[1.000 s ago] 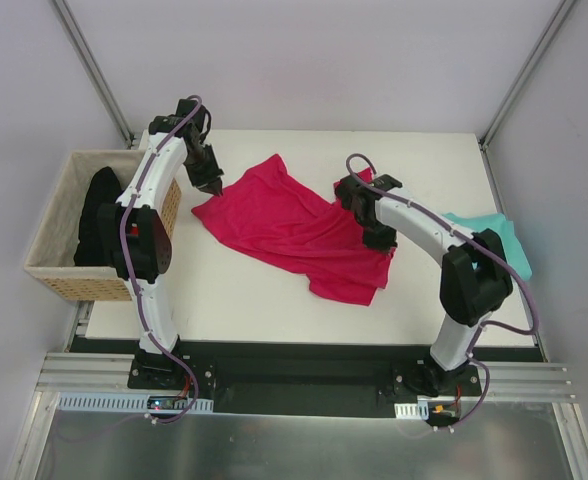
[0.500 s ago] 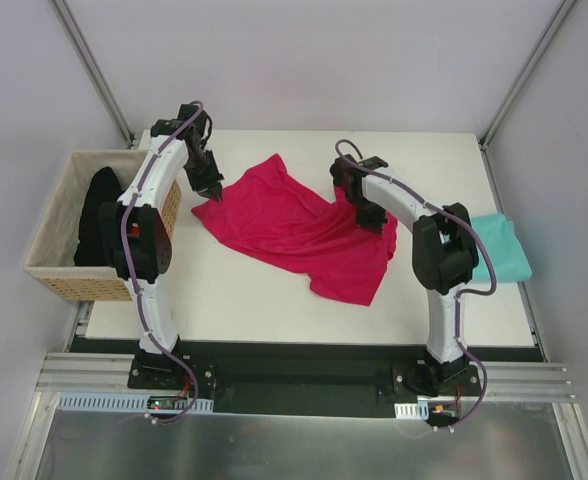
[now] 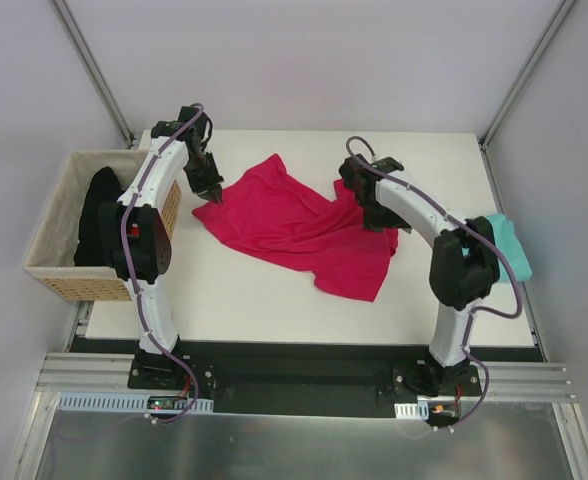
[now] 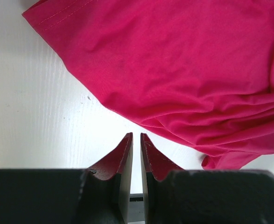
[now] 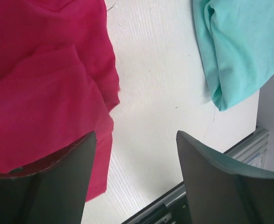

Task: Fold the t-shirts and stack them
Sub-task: Flatten out the tshirt

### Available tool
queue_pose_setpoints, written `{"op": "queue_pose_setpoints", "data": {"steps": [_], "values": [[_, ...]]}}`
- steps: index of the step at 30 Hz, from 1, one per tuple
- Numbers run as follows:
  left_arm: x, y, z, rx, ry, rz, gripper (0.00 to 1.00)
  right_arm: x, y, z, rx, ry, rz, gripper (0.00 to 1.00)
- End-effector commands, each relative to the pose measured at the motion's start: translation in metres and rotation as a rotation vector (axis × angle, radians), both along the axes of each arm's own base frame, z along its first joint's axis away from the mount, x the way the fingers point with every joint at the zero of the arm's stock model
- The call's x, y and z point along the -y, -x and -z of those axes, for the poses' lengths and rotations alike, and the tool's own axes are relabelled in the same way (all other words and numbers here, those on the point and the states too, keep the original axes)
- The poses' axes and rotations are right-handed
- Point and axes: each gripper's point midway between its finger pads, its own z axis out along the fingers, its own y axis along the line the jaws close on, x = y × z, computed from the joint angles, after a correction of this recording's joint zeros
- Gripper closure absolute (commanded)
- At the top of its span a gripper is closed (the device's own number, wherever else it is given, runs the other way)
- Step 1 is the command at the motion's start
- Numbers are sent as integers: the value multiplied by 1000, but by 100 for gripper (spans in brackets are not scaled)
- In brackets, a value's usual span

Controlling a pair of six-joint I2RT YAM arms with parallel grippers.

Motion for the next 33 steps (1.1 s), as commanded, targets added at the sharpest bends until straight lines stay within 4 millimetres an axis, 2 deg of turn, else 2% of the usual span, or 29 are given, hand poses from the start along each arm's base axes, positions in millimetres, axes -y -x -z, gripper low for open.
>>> {"op": "queue_pose_setpoints", "data": {"steps": [1, 3, 7, 13, 15, 16, 22, 33], "values": [[8, 1, -24, 47, 23, 17, 89, -4, 39, -34, 74, -49, 10, 27], [12, -1, -23, 44, 27, 22, 89, -9, 57, -27, 48, -50, 0, 30], [19, -6, -24, 52, 40, 31, 89, -32, 86, -11, -5, -38, -52, 34], [20, -6, -25, 54, 37, 33, 88, -61, 117, 22, -67, -83, -83, 35], [19, -5, -24, 54, 32, 33, 89, -71, 121, 30, -52, -128, -79, 36], [19, -4, -24, 52, 31, 34, 89, -70, 128, 38, -72, -135, -72, 36], [16, 0, -21, 39, 20, 33, 88, -76, 133, 58, -90, -173, -53, 37], [10, 10, -17, 19, -10, 40, 89, -74, 157, 111, -177, -197, 5, 44]]}}
